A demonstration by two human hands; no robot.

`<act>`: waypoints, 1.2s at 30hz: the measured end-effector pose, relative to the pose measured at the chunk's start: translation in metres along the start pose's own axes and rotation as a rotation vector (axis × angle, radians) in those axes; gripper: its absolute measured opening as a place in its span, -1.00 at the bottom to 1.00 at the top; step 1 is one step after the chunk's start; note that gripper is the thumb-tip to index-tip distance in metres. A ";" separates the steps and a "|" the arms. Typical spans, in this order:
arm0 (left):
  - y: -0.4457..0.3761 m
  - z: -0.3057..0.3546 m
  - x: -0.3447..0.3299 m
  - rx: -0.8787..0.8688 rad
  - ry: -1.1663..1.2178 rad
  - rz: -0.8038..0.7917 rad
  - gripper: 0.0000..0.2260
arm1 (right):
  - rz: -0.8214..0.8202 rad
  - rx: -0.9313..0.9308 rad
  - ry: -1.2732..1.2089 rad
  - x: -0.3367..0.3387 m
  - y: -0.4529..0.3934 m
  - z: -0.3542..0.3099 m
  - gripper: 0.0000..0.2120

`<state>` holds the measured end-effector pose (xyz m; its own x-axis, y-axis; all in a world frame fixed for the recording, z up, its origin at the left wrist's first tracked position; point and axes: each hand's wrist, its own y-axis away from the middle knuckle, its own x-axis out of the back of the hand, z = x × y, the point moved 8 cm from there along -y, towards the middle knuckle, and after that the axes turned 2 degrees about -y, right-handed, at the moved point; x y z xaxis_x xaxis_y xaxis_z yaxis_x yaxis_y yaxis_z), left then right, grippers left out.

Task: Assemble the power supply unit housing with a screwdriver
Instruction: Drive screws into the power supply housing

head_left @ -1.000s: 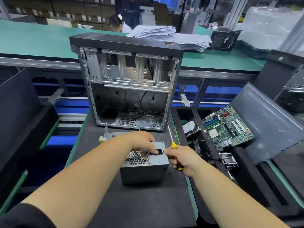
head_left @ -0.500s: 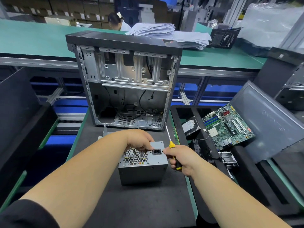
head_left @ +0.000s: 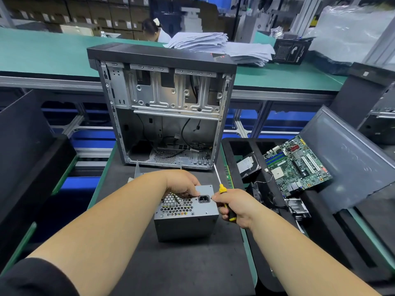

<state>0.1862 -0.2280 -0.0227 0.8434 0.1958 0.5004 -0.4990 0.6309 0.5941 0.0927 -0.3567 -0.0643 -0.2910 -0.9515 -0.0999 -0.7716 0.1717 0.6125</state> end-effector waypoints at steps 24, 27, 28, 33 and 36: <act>0.001 0.008 -0.021 0.110 0.010 -0.235 -0.87 | -0.102 0.035 0.141 0.000 0.023 -0.002 -0.81; 0.002 0.007 -0.024 0.103 0.026 -0.240 -0.89 | -0.099 0.056 0.175 0.000 0.027 -0.003 -0.83; 0.003 0.006 -0.025 0.100 0.034 -0.242 -0.89 | -0.100 0.064 0.192 0.000 0.028 -0.003 -0.84; 0.002 0.004 -0.027 0.083 0.062 -0.214 -0.90 | -0.033 0.162 0.261 0.004 0.040 -0.012 -0.94; 0.002 0.003 -0.028 0.068 0.076 -0.214 -0.91 | 0.092 0.238 0.301 0.017 0.050 -0.027 -0.85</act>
<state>0.1614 -0.2346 -0.0335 0.9427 0.1207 0.3109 -0.3172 0.6124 0.7241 0.0646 -0.3717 -0.0144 -0.2138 -0.9555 0.2033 -0.8699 0.2809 0.4054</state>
